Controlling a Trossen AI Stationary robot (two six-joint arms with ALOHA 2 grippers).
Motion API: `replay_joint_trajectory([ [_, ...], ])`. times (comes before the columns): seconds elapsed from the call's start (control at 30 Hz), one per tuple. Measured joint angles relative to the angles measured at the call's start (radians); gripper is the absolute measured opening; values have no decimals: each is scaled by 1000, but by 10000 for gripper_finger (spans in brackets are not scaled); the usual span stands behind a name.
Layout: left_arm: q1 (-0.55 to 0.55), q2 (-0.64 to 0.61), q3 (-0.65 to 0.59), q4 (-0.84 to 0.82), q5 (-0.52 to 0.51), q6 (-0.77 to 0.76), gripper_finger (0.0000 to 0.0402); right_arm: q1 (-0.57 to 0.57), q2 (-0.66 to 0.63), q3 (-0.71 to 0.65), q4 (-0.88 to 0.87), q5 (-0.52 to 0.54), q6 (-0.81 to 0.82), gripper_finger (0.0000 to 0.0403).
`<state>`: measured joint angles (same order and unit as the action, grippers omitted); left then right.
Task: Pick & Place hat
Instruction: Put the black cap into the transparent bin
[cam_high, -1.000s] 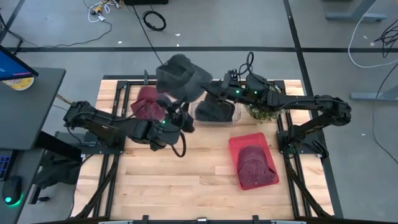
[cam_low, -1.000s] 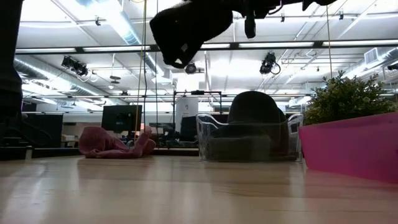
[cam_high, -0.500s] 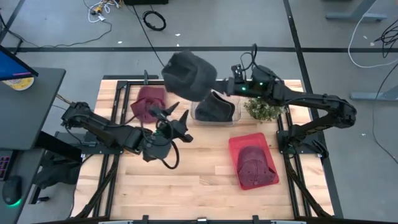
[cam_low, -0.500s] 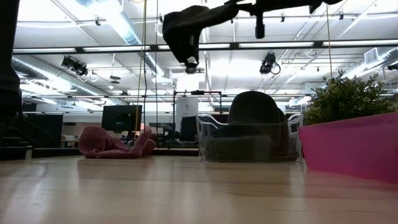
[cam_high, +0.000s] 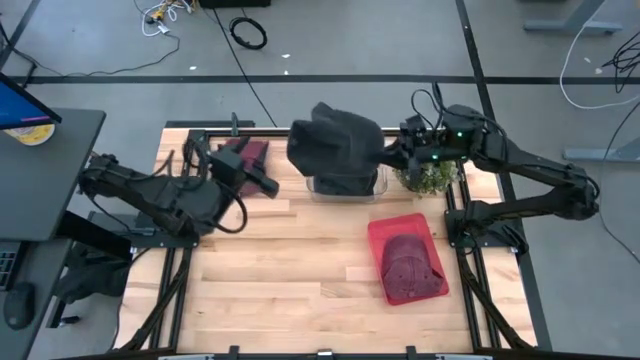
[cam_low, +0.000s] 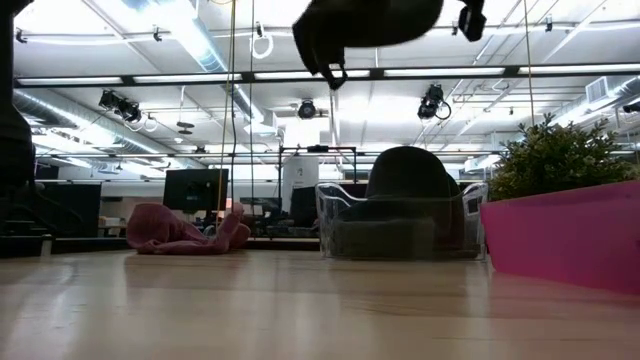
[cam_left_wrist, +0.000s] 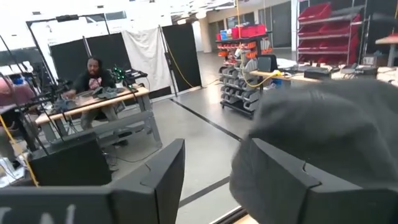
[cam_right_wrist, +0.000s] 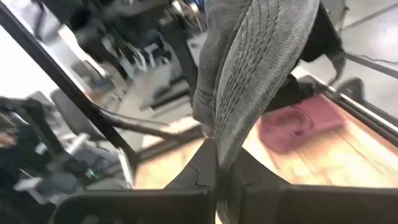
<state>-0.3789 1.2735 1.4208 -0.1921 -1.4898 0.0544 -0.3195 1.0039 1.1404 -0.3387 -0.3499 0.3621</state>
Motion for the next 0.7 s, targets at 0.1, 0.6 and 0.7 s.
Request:
replay_joint_trajectory([
  [0.1, 17, -5, 0, -2, 10, -13, 181, 0, -14, 12, -106, 8, -57, 2],
  [0.6, 80, -4, 0, -146, 108, -192, 177, 56, 282, 512, -782, 203, -357, 2],
  [0.7, 81, -4, 0, -157, 108, -193, 177, 50, 361, 568, -856, 223, -376, 2],
])
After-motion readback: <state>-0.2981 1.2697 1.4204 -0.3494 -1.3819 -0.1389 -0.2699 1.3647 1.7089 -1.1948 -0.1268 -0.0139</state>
